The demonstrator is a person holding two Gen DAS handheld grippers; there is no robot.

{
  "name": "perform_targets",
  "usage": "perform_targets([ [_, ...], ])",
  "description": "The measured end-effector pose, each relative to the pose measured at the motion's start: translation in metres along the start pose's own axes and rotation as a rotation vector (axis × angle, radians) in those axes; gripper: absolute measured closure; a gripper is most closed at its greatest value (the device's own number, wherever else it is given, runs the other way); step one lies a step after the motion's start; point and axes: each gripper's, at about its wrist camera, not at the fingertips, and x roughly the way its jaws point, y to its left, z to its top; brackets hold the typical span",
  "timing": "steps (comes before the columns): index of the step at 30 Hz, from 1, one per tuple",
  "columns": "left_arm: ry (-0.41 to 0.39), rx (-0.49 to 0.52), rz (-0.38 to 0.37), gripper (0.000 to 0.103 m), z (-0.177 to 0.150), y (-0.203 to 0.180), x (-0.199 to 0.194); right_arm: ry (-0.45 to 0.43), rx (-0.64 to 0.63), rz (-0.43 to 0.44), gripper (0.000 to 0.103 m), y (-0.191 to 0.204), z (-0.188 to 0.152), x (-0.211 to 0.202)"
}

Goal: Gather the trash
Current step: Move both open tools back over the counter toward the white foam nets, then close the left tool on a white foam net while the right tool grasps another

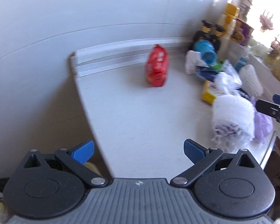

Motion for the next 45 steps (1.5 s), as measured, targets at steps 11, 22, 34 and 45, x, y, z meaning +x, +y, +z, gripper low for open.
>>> perform_targets([
  [11,-0.057,0.111,-0.198,0.001,0.02,-0.088,0.011,-0.024,0.063,-0.177,0.006,-0.099,0.004,0.034],
  [22,-0.035,0.099,-0.292,0.002,0.031,-0.127,0.042,0.008,0.032,-0.253,0.005,-0.144,0.01,0.099],
  [34,-0.009,0.081,-0.267,0.012,0.031,-0.133,0.059,0.074,-0.049,-0.278,0.005,-0.158,0.014,0.143],
  [45,0.001,0.065,-0.23,0.035,0.029,-0.132,0.064,0.077,-0.078,-0.281,0.009,-0.164,0.015,0.161],
])
